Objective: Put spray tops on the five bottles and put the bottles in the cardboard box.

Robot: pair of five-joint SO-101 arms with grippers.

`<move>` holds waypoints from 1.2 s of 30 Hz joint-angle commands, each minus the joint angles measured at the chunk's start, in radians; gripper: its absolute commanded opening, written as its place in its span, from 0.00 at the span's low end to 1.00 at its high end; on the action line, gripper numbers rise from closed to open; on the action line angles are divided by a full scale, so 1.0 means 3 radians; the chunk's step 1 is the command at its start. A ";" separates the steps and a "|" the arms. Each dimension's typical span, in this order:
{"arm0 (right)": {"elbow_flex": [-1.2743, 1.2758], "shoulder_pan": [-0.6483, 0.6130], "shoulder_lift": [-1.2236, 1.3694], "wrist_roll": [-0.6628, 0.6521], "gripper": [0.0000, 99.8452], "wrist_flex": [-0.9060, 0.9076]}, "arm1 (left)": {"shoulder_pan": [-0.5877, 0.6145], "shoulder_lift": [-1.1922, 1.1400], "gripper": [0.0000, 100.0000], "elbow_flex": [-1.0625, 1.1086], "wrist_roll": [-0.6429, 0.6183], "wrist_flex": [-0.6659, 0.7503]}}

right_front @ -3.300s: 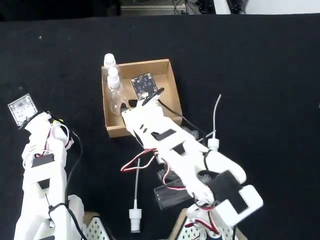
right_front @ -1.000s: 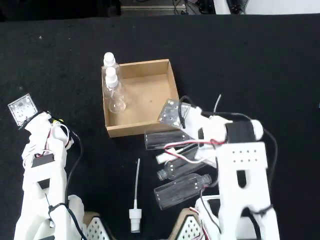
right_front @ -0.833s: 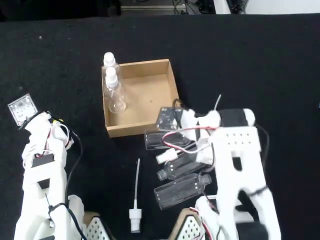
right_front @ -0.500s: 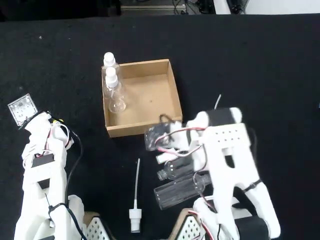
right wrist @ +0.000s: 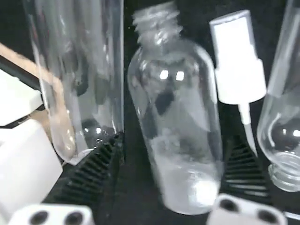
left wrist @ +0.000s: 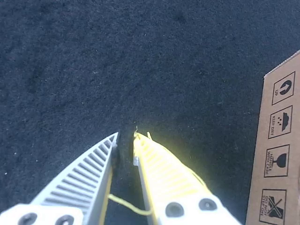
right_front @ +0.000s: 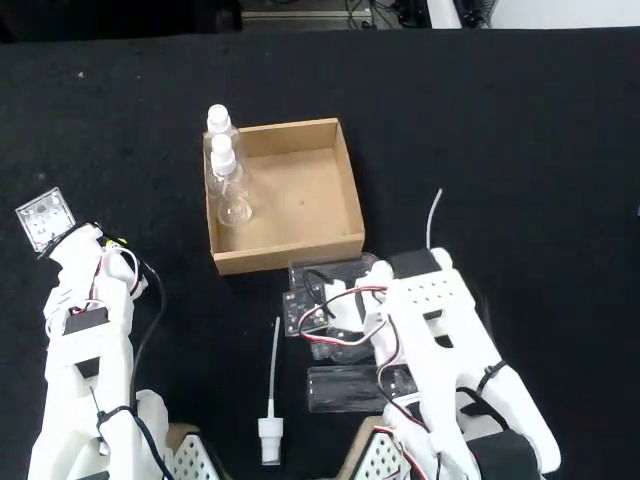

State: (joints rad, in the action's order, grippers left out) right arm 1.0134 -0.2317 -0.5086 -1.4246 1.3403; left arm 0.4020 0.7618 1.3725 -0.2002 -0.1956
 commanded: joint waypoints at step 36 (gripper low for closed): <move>-0.2181 0.3923 0.1880 0.1197 0.20 -0.0440 | 0.0028 0.0102 0.04 -0.0043 -0.0015 0.0051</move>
State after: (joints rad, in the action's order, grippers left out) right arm 0.4427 0.9237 0.0161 -1.1086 1.2144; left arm 0.4020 0.7618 1.3725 -0.2002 -0.1956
